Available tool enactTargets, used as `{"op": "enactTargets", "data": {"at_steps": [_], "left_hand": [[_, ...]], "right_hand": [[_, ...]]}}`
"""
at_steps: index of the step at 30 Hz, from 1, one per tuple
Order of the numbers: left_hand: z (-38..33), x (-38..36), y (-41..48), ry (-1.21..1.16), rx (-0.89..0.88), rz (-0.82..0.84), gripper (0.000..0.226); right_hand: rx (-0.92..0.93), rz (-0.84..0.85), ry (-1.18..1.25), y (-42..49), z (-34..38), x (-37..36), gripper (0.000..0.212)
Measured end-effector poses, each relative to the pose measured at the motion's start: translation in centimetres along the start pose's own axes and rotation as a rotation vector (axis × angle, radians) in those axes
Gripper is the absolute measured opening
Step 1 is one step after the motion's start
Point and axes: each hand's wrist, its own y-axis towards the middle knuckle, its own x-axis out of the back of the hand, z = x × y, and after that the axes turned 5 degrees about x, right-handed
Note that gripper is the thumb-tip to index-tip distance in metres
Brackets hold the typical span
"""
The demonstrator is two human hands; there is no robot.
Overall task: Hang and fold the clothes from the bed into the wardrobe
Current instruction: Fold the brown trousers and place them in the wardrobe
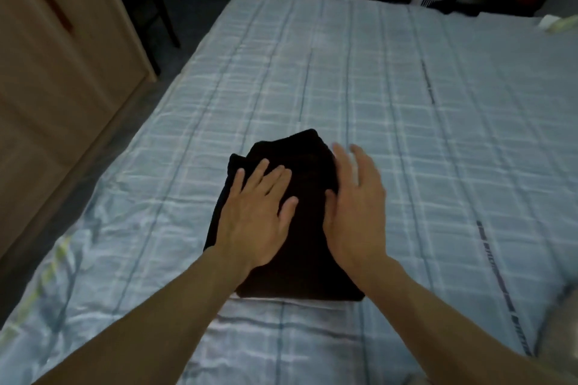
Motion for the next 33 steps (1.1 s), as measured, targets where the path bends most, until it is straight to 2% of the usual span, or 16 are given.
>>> {"op": "enactTargets", "data": {"at_steps": [2, 3, 5, 7, 11, 19, 26, 29, 33], "left_hand": [[1.7, -1.1, 1.5, 0.025, 0.008, 0.09, 0.068], [2.4, -1.6, 2.2, 0.017, 0.022, 0.133, 0.067], [3.1, -2.6, 3.4, -0.003, 0.054, 0.197, 0.065], [2.9, -3.5, 4.8, -0.003, 0.07, 0.241, 0.066], [2.9, -4.7, 7.4, 0.02, 0.093, 0.289, 0.069], [3.1, -5.2, 7.7, 0.01, 0.101, 0.311, 0.075], [2.4, -3.8, 7.0, 0.014, 0.076, 0.29, 0.069], [1.7, -2.0, 4.2, 0.02, -0.012, 0.184, 0.07], [2.3, -0.6, -2.9, 0.084, -0.317, 0.18, 0.092]], "right_hand": [[0.231, 0.141, -0.083, 0.0, -0.3, -1.6, 0.055], [0.253, 0.232, -0.112, -0.1, -0.7, -2.4, 0.057], [0.195, 0.35, -0.134, 0.2, -2.0, -4.0, 0.066], [0.133, 0.398, -0.132, 0.7, -3.7, -5.3, 0.068], [0.057, 0.455, -0.09, 2.0, -5.7, -7.4, 0.068], [0.033, 0.458, -0.042, 1.9, -6.2, -8.0, 0.067], [0.017, 0.488, -0.059, 1.8, -5.9, -7.4, 0.067], [0.023, 0.492, -0.091, 1.7, -6.0, -7.2, 0.067], [0.013, 0.519, -0.132, 1.6, -5.8, -6.9, 0.069]]}}
